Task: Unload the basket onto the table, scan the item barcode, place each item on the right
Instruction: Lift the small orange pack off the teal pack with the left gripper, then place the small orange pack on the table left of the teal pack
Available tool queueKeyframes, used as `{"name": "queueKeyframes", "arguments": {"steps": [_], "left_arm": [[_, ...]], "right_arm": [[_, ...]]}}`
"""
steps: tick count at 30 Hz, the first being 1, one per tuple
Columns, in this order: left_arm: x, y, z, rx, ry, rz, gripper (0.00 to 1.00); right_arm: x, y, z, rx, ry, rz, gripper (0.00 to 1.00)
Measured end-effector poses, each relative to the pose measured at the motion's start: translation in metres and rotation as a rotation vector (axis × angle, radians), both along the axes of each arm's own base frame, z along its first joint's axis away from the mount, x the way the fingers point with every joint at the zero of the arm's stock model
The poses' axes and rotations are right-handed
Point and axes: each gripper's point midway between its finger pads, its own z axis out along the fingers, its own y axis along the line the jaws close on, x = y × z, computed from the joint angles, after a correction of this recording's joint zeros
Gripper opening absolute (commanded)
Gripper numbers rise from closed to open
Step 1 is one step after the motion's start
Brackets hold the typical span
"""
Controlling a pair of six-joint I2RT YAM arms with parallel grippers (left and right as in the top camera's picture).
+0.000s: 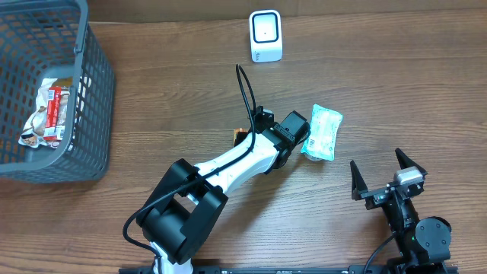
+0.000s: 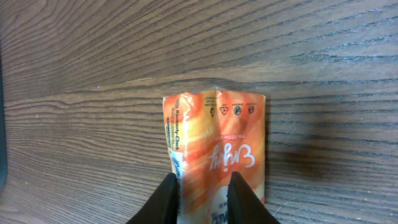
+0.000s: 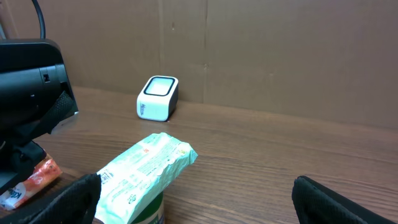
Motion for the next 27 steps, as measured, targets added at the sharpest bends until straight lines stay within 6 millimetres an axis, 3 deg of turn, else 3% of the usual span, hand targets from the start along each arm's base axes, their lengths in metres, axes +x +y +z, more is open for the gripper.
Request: {"name": "queueKeyframes", "arguments": {"steps": [5, 11, 18, 22, 27], "left_arm": [[0.001, -0.001, 0.001, -0.007, -0.002, 0.003, 0.43], [0.009, -0.015, 0.010, -0.064, -0.015, -0.001, 0.49], [0.014, -0.021, 0.015, -0.204, 0.079, 0.040, 0.48], [0.029, -0.008, 0.027, -0.329, 0.140, 0.119, 0.49], [0.038, 0.031, 0.027, -0.523, 0.274, 0.208, 0.44]], "right_arm": [[0.000, 0.000, 0.000, 0.000, 0.000, 0.000, 1.00], [0.000, 0.000, 0.000, 0.000, 0.000, 0.000, 1.00], [0.000, 0.000, 0.000, 0.000, 0.000, 0.000, 1.00], [0.000, 0.000, 0.000, 0.001, 0.001, 0.000, 1.00], [0.000, 0.000, 0.000, 0.001, 0.001, 0.000, 1.00]]}}
